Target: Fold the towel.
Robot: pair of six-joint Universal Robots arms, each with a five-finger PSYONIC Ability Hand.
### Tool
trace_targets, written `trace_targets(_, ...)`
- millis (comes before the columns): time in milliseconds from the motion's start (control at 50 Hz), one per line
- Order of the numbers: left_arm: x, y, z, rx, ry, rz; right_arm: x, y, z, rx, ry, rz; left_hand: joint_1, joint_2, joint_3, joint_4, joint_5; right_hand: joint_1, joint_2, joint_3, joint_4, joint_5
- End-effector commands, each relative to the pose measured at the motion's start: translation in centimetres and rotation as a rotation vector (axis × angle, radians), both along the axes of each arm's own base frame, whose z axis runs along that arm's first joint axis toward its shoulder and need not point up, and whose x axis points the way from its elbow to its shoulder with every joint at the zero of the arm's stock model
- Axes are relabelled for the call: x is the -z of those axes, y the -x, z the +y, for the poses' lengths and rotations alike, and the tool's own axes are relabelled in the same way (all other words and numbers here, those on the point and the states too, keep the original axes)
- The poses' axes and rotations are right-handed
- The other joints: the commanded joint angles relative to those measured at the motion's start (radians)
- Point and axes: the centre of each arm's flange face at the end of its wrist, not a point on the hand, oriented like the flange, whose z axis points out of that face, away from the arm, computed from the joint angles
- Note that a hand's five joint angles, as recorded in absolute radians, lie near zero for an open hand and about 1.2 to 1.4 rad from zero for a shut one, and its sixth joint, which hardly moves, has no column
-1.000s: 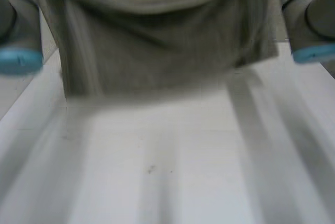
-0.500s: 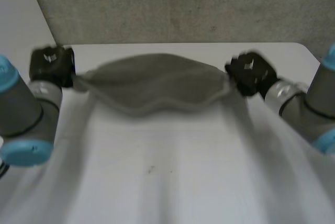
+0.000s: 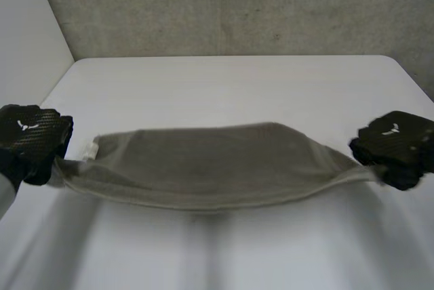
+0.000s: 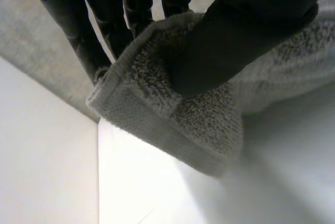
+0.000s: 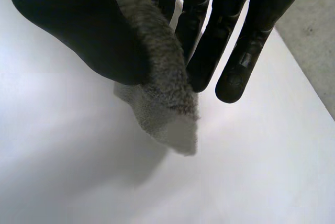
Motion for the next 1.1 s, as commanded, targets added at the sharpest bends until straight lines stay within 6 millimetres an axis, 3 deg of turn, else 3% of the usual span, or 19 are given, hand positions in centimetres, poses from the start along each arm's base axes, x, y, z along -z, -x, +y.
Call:
trace_targets(20, -0.2, 0.2, 0.9, 0.098, -0.028, -0.046, 1.2, 1.3, 0.7, -0.059, -0.051, 0.127, 0.208, 0.178, 0.179, 0.178, 0.184, 0.442, 0.220, 0.208, 0.203, 0.239)
trace_targets(180, 5.6, 1.4, -3.1, 0.124, -0.221, -0.085, 6.1, 0.3, -1.8, -0.071, -0.222, 0.164, 0.208, 0.178, 0.179, 0.178, 0.184, 0.442, 0.220, 0.208, 0.203, 0.239)
trace_targets(220, 7.3, 1.9, -5.5, 0.114, -0.265, -0.099, 6.7, -0.3, -2.2, -0.074, -0.218, 0.195, 0.208, 0.178, 0.179, 0.178, 0.184, 0.442, 0.220, 0.208, 0.203, 0.239)
trace_targets(340, 7.6, 3.2, -9.4, 0.091, -0.230, -0.121, 7.2, -3.0, -6.3, -0.018, -0.040, 0.274, 0.208, 0.178, 0.179, 0.178, 0.184, 0.442, 0.220, 0.208, 0.203, 0.239)
trace_targets(380, 5.0, 4.8, -12.2, 0.075, -0.104, -0.116, 5.0, -4.3, -9.3, 0.028, 0.156, 0.225, 0.208, 0.178, 0.179, 0.178, 0.184, 0.442, 0.220, 0.208, 0.203, 0.239)
trace_targets(440, 1.7, 6.1, -14.8, 0.051, 0.039, -0.091, 3.5, -4.8, -10.9, 0.053, 0.271, 0.184, 0.208, 0.178, 0.179, 0.178, 0.184, 0.442, 0.220, 0.208, 0.203, 0.239)
trace_targets(460, 1.6, 6.1, -14.8, 0.051, 0.040, -0.091, 1.4, -5.4, -12.5, 0.076, 0.403, 0.132, 0.208, 0.178, 0.179, 0.178, 0.184, 0.442, 0.220, 0.208, 0.203, 0.239)
trace_targets(480, -0.6, 6.6, -16.1, 0.037, 0.130, -0.069, -1.1, -6.0, -13.8, 0.098, 0.543, 0.071, 0.208, 0.178, 0.179, 0.178, 0.184, 0.442, 0.220, 0.208, 0.203, 0.239)
trace_targets(500, -3.3, 6.9, -17.3, 0.017, 0.230, -0.029, -1.1, -6.0, -13.8, 0.098, 0.544, 0.070, 0.208, 0.178, 0.179, 0.178, 0.184, 0.442, 0.220, 0.208, 0.203, 0.239)
trace_targets(520, -3.3, 6.9, -17.3, 0.017, 0.231, -0.029, -3.6, -6.6, -14.6, 0.116, 0.677, 0.005, 0.208, 0.178, 0.179, 0.178, 0.184, 0.442, 0.220, 0.208, 0.203, 0.239)
trace_targets(540, -6.3, 7.3, -18.2, 0.004, 0.350, 0.012, -6.6, -7.2, -15.2, 0.133, 0.830, -0.076, 0.208, 0.178, 0.179, 0.178, 0.184, 0.442, 0.220, 0.208, 0.203, 0.239)
trace_targets(560, -6.3, 7.3, -18.2, 0.004, 0.352, 0.013, -6.7, -7.2, -15.2, 0.133, 0.831, -0.077, 0.208, 0.178, 0.179, 0.178, 0.184, 0.442, 0.220, 0.208, 0.203, 0.239)
trace_targets(600, -12.1, 8.2, -18.6, 0.003, 0.601, 0.117, -11.5, -7.3, -15.3, 0.161, 1.087, -0.212, 0.208, 0.178, 0.179, 0.178, 0.184, 0.442, 0.220, 0.208, 0.203, 0.239)
trace_targets(660, -13.9, 8.3, -18.6, 0.001, 0.694, 0.164, -13.7, -7.2, -14.8, 0.166, 1.228, -0.295, 0.208, 0.178, 0.179, 0.178, 0.184, 0.442, 0.220, 0.208, 0.203, 0.239)
trace_targets(700, -16.3, 8.5, -18.3, 0.006, 0.825, 0.262, -13.5, -7.2, -14.6, 0.158, 1.229, -0.306, 0.208, 0.178, 0.179, 0.178, 0.184, 0.442, 0.220, 0.208, 0.203, 0.239)
trace_targets(760, -16.2, 8.2, -18.0, 0.003, 0.829, 0.288, -11.9, -7.2, -14.5, 0.143, 1.167, -0.287, 0.208, 0.178, 0.179, 0.178, 0.184, 0.442, 0.220, 0.208, 0.203, 0.239)
trace_targets(880, -10.4, 8.0, -18.2, 0.007, 0.649, 0.252, -7.1, -7.3, -14.1, 0.080, 0.945, -0.268, 0.208, 0.178, 0.179, 0.178, 0.184, 0.442, 0.220, 0.208, 0.203, 0.239)
trace_targets(960, -3.9, 7.8, -17.7, 0.012, 0.471, 0.190, -4.4, -7.6, -13.6, 0.017, 0.828, -0.285, 0.208, 0.178, 0.179, 0.178, 0.184, 0.442, 0.220, 0.208, 0.203, 0.239)
trace_targets(1100, 3.8, 7.0, -15.9, 0.007, 0.261, 0.120, 5.2, -6.0, -13.7, -0.009, 0.541, -0.243, 0.208, 0.178, 0.179, 0.178, 0.184, 0.442, 0.220, 0.208, 0.203, 0.239)
